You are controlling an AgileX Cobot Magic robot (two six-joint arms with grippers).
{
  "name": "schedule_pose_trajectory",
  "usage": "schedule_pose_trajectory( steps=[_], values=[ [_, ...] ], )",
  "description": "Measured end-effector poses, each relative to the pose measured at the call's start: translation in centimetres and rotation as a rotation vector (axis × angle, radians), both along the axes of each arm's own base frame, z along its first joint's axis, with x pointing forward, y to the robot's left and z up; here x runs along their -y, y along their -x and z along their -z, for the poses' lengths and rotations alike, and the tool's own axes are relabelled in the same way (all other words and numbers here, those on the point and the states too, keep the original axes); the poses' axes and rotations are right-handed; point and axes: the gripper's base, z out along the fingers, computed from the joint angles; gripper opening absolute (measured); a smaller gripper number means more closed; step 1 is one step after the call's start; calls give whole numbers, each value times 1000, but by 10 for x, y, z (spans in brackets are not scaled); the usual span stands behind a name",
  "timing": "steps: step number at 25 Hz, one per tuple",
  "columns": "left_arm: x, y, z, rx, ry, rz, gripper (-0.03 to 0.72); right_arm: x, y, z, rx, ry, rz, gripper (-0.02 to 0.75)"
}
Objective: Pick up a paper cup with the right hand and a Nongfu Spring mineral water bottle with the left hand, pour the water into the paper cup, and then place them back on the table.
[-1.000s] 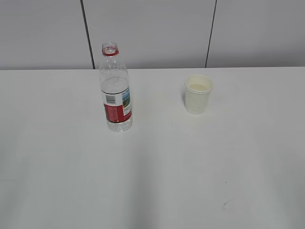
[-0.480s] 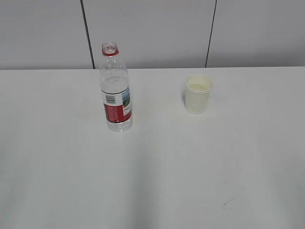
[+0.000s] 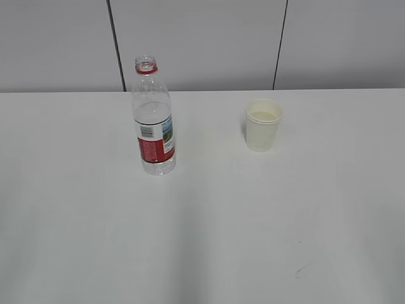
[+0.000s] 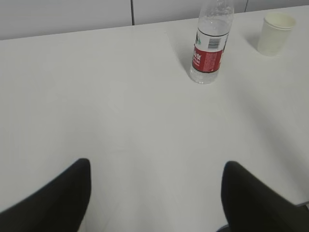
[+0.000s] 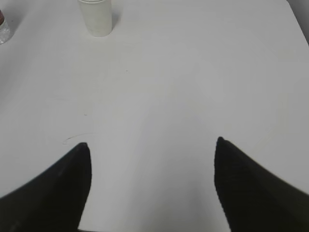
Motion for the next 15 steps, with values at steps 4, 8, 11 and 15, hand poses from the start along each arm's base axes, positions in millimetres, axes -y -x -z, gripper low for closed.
schedule_pose_trajectory(
  steps=[4,8,11,15],
  values=[
    [0,0,0,0,0,0,501,0,0,0,0,0,0,585],
    [0,0,0,0,0,0,497,0,0,0,0,0,0,585],
    [0,0,0,0,0,0,491,0,0,0,0,0,0,585],
    [0,0,0,0,0,0,485,0,0,0,0,0,0,585]
  ],
)
